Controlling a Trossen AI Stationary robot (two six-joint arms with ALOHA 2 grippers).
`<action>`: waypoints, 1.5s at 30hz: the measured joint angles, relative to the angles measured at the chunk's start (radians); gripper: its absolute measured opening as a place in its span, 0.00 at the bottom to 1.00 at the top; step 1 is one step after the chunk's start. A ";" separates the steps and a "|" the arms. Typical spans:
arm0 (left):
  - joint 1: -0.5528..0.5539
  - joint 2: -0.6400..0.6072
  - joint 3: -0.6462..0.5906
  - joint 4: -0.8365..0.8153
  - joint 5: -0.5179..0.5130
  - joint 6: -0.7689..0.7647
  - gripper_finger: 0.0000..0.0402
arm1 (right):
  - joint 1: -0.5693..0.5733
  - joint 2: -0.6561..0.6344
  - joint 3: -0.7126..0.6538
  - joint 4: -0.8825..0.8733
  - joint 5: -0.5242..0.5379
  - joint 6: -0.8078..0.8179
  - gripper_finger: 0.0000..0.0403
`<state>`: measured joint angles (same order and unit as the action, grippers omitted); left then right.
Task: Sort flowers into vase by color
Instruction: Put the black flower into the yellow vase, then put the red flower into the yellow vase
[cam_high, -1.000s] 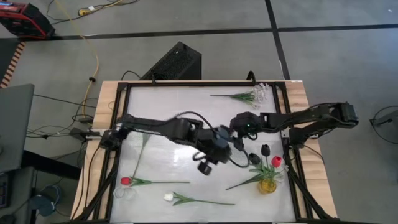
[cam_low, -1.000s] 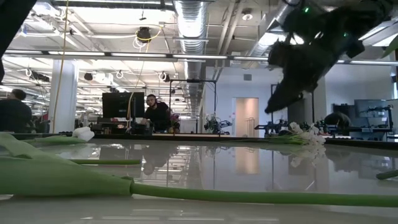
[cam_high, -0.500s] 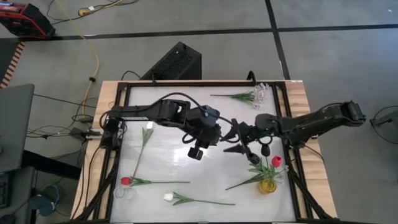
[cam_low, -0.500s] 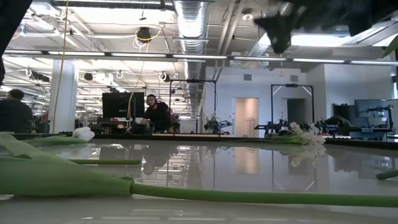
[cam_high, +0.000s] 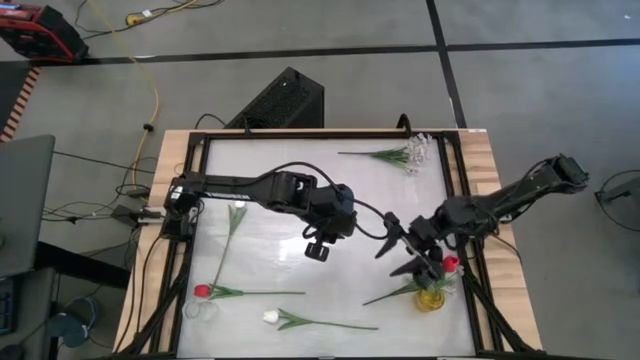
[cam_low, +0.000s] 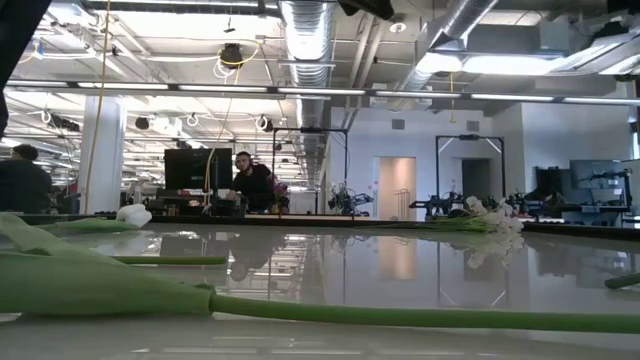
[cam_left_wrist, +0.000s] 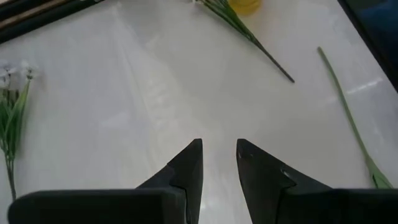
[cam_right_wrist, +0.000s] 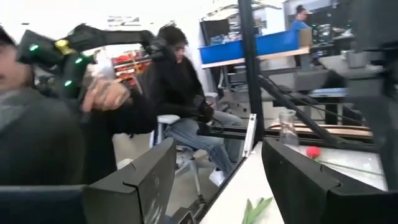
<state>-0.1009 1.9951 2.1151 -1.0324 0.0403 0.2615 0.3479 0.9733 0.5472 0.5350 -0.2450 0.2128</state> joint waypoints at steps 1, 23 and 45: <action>0.000 -0.002 -0.005 0.000 0.000 0.000 0.22 | 0.008 -0.005 0.000 -0.004 0.010 -0.012 0.66; 0.015 -0.026 -0.023 -0.105 0.073 -0.013 0.22 | -0.087 -0.098 0.216 -0.325 0.221 -0.035 0.66; -0.007 -0.854 -1.193 0.664 -0.116 -0.343 0.22 | -0.162 -0.121 0.265 -0.766 0.386 0.134 0.66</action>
<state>-0.1074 1.1414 0.9223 -0.3686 -0.0755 -0.0813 0.1859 0.8523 0.8124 -0.2312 0.1410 0.3469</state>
